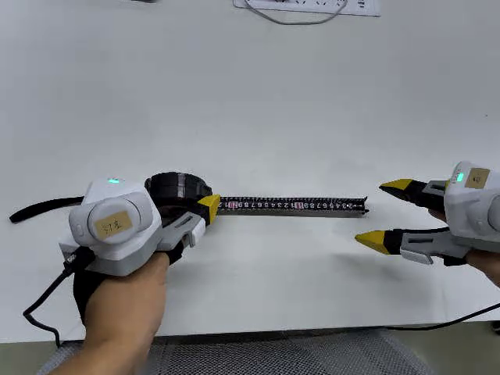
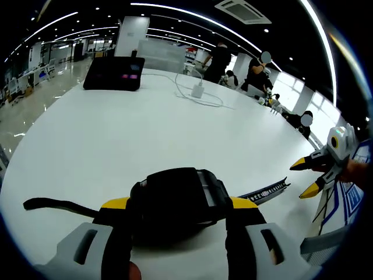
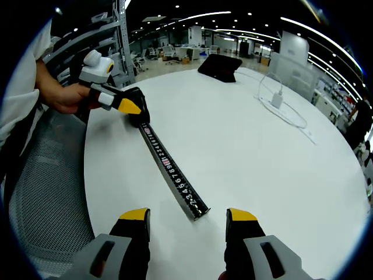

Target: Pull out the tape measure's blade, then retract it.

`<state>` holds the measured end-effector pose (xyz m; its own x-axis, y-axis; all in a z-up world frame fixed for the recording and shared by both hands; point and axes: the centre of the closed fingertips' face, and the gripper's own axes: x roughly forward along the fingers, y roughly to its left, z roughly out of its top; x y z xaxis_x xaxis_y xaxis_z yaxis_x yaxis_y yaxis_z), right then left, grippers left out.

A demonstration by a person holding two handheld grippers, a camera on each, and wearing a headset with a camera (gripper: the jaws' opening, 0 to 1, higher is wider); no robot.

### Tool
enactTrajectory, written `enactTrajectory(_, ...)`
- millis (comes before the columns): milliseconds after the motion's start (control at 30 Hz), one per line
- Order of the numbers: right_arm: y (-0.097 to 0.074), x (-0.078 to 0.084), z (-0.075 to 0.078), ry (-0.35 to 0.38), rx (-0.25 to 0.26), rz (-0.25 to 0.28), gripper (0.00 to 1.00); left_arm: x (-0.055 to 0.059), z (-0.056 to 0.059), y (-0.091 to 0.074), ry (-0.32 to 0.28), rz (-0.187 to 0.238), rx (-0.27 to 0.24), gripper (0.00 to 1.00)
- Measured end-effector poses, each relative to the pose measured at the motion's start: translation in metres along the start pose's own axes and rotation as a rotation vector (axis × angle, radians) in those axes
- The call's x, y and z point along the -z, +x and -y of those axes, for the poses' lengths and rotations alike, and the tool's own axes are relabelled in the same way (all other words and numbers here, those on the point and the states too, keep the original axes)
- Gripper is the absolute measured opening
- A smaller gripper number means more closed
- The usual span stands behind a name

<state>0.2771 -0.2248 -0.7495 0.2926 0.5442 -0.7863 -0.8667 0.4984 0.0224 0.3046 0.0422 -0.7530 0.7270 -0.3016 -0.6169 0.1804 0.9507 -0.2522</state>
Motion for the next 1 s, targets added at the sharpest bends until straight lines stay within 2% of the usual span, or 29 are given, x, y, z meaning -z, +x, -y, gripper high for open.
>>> enactTrajectory(133,0.0,0.0,0.003,-0.063,-0.025,-0.043,0.42,0.0,0.0,0.0,0.001,-0.002,0.002,0.61)
enactTrajectory(267,0.001,-0.002,0.001,-0.094,-0.061,-0.073,0.36,0.0,0.0,0.001,0.001,-0.002,0.003,0.61)
enactTrajectory(633,0.011,-0.002,-0.001,-0.18,-0.141,-0.16,0.27,0.0,0.0,0.001,0.0,-0.001,0.005,0.61)
enactTrajectory(1000,0.017,0.004,0.001,-0.244,-0.192,-0.215,0.2,0.0,0.0,0.001,0.001,-0.002,0.004,0.61)
